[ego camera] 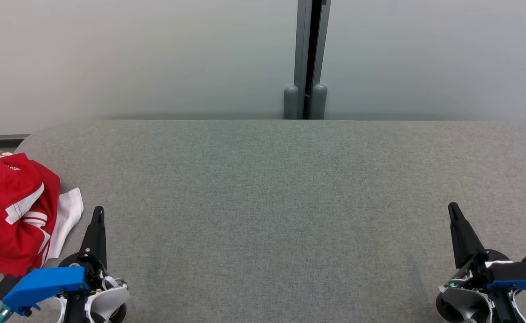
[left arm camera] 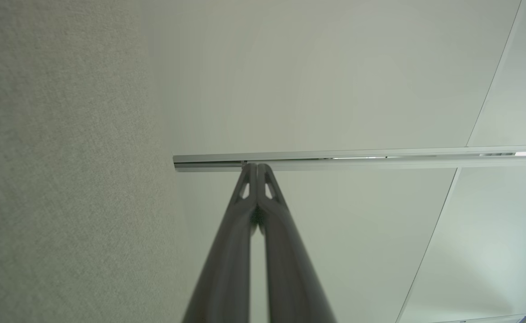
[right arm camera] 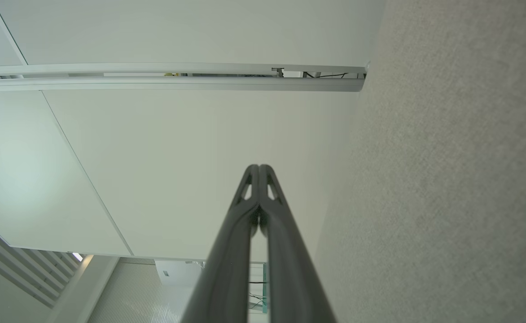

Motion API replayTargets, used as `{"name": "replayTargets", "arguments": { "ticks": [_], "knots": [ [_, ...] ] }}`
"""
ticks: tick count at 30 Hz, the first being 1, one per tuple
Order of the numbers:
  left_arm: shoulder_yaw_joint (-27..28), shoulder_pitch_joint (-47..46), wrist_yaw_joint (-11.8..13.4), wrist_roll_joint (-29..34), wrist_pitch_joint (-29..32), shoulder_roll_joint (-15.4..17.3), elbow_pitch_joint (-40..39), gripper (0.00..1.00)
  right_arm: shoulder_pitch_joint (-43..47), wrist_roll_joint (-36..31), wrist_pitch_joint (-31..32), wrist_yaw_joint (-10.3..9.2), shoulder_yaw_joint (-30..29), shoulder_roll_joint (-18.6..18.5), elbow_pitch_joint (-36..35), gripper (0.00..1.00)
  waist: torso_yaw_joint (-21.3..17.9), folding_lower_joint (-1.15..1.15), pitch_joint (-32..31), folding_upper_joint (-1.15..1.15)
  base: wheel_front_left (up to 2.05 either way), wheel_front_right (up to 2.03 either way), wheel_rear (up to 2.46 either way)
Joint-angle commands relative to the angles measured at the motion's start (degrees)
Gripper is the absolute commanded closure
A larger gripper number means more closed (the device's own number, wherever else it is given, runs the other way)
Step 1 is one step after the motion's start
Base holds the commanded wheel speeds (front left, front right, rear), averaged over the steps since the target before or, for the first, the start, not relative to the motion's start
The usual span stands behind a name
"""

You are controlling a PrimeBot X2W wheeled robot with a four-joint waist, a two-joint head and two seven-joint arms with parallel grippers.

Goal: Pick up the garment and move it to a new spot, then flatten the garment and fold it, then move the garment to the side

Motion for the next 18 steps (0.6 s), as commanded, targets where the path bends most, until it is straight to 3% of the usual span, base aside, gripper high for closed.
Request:
{"name": "replayTargets", "arguments": {
  "ticks": [1,18],
  "knots": [
    [0.0,0.2,-0.2,-0.1,0.1,-0.1,-0.3,1.0,0.7,0.1,0.1,0.03,-0.1,-0.4,-0.2,1.0,0.0,0.0,0.0,0.0,0.0,0.0,0.0],
    [0.0,0.2,-0.2,-0.1,0.1,-0.1,-0.3,1.0,0.7,0.1,0.1,0.03,-0.1,-0.4,-0.2,1.0,0.0,0.0,0.0,0.0,0.0,0.0,0.0]
  ]
}}
